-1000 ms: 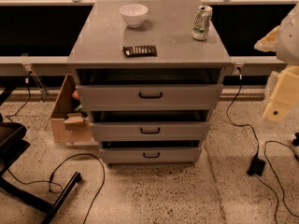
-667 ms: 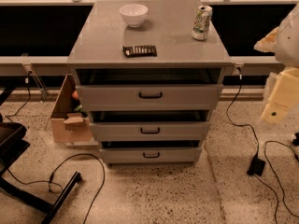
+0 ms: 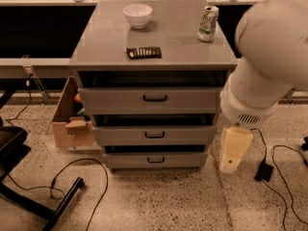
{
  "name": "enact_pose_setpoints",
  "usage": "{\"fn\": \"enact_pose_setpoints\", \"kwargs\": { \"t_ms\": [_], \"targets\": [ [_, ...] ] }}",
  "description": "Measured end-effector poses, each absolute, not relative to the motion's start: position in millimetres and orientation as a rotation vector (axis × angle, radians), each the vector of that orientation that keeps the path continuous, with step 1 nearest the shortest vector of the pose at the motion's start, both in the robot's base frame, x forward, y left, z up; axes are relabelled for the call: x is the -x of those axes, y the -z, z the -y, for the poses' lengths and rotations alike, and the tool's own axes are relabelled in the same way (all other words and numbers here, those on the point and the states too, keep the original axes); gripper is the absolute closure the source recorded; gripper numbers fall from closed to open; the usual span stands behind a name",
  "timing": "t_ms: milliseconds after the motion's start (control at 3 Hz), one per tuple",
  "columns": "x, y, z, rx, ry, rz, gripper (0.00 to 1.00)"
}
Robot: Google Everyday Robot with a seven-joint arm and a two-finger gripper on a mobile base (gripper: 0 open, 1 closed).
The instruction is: Open bottom drawer
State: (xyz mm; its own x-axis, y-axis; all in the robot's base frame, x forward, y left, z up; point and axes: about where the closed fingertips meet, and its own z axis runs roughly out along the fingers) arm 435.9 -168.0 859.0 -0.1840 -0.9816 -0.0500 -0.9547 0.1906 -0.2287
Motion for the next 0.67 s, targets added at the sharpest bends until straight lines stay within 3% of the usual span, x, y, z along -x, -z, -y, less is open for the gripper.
{"fn": "enact_pose_setpoints", "kwargs": {
  "t_ms": [667],
  "targets": [
    [-444.7, -730.6, 140.8, 2.011, 0.264, -2.334, 0.0]
  ]
}}
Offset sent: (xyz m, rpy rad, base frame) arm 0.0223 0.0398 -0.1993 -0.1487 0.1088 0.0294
